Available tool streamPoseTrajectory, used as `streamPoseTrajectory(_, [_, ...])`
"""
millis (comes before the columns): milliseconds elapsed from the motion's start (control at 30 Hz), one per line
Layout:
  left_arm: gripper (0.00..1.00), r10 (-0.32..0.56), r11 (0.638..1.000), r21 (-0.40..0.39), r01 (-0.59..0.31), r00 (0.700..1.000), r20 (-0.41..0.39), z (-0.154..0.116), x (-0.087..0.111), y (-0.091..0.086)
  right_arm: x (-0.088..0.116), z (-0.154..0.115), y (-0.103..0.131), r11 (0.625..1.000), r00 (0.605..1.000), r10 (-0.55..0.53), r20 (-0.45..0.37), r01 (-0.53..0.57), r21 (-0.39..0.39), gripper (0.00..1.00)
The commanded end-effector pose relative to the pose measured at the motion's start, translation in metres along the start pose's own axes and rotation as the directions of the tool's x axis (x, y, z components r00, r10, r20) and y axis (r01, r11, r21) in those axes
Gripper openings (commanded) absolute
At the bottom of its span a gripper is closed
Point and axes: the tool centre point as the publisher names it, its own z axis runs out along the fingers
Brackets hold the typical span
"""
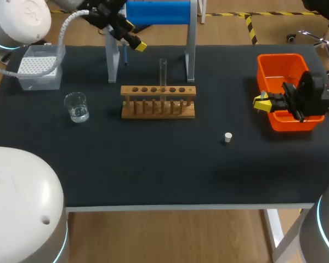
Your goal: Invert the test tube, pick up the pipette, mount the tip to pipette, aspirate from beaker and dispense into the tube, eject the tip, return the pipette, and cap with the stopper.
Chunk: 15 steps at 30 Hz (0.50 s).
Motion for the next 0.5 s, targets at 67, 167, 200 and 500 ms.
streamPoseTrajectory(67, [1.00, -0.074, 0.995, -0.053, 0.080, 0.991, 0.110, -0.009, -0.018, 0.009, 0.001, 0.000, 0.000, 1.000, 1.000, 0.000, 0.001, 0.000, 0.002, 0.00])
streamPoseTrajectory(167, [1.00, -0.151, 0.984, -0.060, 0.166, 0.968, 0.200, -0.012, -0.034, 0.014, 0.001, 0.000, 0.000, 1.000, 1.000, 0.000, 0.001, 0.000, 0.002, 0.00])
streamPoseTrajectory(200, [1.00, -0.180, 0.978, -0.059, 0.198, 0.957, 0.228, -0.014, -0.040, 0.017, 0.001, 0.000, 0.000, 1.000, 1.000, 0.000, 0.001, 0.000, 0.002, 0.00])
streamPoseTrajectory(500, [1.00, -0.320, 0.936, -0.005, 0.351, 0.861, 0.396, -0.021, -0.075, 0.029, 0.001, 0.000, 0.000, 1.000, 1.000, 0.000, 0.001, 0.000, 0.002, 0.00])
